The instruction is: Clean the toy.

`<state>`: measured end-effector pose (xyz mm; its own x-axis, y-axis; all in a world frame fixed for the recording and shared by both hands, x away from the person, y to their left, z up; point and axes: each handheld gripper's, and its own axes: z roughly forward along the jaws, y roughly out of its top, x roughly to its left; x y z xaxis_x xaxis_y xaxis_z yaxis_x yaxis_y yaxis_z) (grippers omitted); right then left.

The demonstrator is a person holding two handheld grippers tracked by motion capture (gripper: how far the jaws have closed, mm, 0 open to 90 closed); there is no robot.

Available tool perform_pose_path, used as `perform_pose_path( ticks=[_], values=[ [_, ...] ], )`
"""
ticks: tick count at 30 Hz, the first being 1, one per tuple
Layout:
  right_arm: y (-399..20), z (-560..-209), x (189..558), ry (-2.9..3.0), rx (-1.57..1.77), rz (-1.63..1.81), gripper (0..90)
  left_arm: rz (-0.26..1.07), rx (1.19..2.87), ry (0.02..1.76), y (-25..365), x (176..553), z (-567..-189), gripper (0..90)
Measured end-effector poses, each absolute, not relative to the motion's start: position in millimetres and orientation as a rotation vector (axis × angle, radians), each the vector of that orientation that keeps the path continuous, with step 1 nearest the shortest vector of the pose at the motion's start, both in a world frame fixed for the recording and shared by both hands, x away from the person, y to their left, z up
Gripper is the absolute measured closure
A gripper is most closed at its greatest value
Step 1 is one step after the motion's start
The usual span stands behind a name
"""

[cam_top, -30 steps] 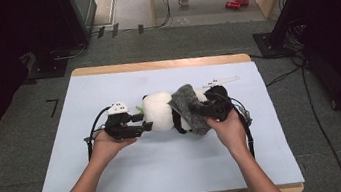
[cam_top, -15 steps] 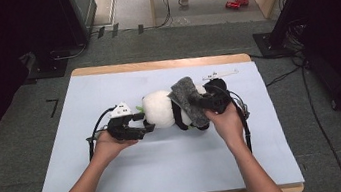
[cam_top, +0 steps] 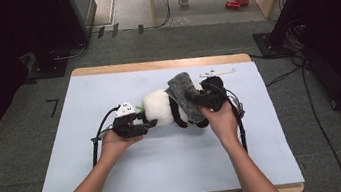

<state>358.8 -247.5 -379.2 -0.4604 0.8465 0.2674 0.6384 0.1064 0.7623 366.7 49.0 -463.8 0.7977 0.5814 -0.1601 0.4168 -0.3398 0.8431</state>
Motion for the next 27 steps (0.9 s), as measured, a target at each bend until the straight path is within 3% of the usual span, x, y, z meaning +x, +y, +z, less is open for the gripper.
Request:
perform_pose_path(
  ticks=[4, 11, 17, 27],
  values=[
    [-239.6, -367.4, 348.1, 2.171, 1.438, 1.331, 77.7, 0.172, 1.976, 0.773, 47.0, 365.3, -460.4, 65.4],
    [-214.7, -363.4, 335.6, 2.237, 1.385, 1.385, 77.6, 0.100, 1.937, 0.848, 33.0, 357.6, -450.7, 65.8],
    [-185.7, -387.9, 333.5, 2.323, 1.355, 1.312, 77.4, 0.114, 1.919, 0.862, 28.5, 350.5, -443.7, 65.5],
    [-206.4, -397.8, 337.8, 2.245, 1.331, 1.152, 77.7, 0.078, 1.941, 0.878, 31.1, 356.1, -451.2, 66.9]
  ],
)
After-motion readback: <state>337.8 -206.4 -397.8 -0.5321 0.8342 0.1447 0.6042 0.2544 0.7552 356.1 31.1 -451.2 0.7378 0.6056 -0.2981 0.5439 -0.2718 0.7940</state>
